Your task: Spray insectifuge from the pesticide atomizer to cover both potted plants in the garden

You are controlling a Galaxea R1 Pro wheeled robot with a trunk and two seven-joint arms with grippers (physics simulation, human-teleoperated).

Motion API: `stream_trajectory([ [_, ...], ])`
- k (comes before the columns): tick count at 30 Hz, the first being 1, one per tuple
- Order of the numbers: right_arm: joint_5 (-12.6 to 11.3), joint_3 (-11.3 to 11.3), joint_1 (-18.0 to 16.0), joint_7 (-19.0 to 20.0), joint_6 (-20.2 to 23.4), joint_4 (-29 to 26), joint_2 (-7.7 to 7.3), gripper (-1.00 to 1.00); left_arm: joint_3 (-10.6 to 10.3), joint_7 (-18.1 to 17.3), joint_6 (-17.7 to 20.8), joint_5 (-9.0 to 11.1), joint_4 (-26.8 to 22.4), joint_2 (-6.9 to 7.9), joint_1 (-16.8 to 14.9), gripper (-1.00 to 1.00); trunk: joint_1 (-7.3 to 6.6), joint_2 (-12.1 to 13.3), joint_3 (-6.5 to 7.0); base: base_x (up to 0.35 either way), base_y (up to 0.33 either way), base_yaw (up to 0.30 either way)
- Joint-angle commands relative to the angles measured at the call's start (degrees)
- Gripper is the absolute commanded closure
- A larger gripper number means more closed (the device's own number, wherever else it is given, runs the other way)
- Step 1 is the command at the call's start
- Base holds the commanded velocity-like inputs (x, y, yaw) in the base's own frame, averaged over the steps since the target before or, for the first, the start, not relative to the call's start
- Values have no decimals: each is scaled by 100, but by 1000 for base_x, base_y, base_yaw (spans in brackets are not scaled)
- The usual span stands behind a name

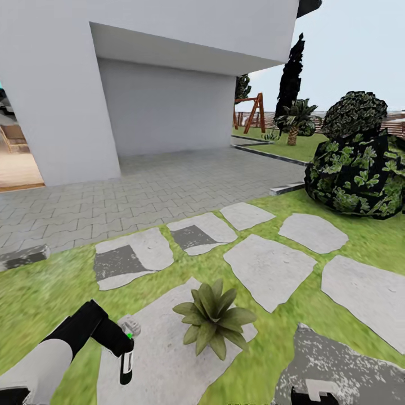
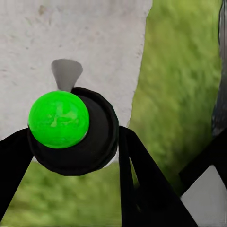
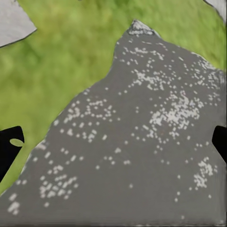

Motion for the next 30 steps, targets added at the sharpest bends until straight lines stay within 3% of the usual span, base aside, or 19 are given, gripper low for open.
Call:
stream_trajectory([
  [1,56,-42,-5,-14,-17,9,2,-100,-47,-68,136,-30,-14,6,-14,100,-1,-2,-5,0,0,-259],
  [5,56,-43,-3,-16,-17,10,2,-100,-387,-119,536,-34,-31,15,-36,100,-1,-2,-5,0,0,-264],
  [8,56,-43,-3,-16,-17,10,2,-100,-498,-126,647,-39,-32,-25,-38,100,-1,-2,-5,0,0,-265],
  [9,65,-26,-3,-16,-16,317,38,-100,-543,-38,1070,-33,-27,6,32,100,-1,-2,-5,0,0,0],
  [23,65,-26,-3,-14,-17,335,39,-100,-543,-34,1078,-33,-27,-36,-12,100,-1,-2,-5,0,0,-5],
  [30,64,-31,-3,-16,-17,335,26,-100,-549,-34,1082,-39,-27,-35,-14,100,-1,-2,-5,16,7,-244],
])
